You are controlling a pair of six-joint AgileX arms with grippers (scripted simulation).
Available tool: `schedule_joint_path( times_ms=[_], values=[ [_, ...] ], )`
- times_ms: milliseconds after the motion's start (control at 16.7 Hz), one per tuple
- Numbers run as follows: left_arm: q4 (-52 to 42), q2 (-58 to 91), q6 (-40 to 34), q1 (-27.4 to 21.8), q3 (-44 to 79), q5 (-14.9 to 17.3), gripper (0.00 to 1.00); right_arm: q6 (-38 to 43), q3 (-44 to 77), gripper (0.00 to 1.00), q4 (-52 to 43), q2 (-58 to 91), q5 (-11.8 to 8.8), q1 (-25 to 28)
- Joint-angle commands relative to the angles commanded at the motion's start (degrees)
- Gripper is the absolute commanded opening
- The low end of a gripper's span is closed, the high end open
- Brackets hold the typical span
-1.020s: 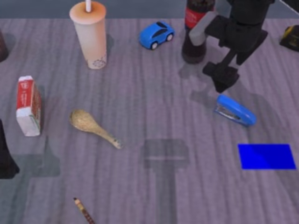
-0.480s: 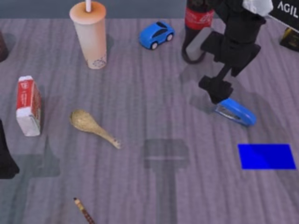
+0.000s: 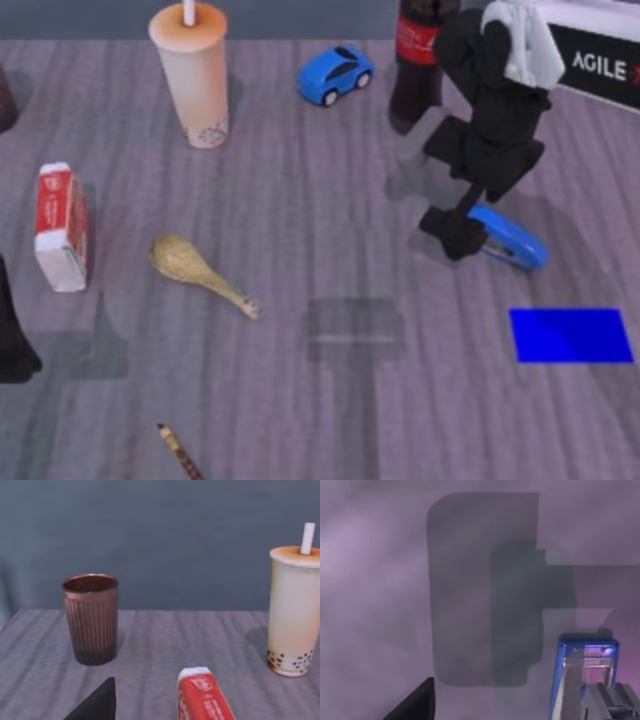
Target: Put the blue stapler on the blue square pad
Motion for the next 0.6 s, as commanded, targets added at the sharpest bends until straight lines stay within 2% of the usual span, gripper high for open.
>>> schedule_joint_path(
  times_ms=[60,600],
  values=[
    [0.0,0.0,0.0,0.0,0.0,0.0,1.0,0.0,0.0,1.0,0.0,0.0,0.0,0.0],
    [0.0,0.0,0.0,0.0,0.0,0.0,1.0,0.0,0.0,0.32,0.0,0.0,0.0,0.0]
  ],
)
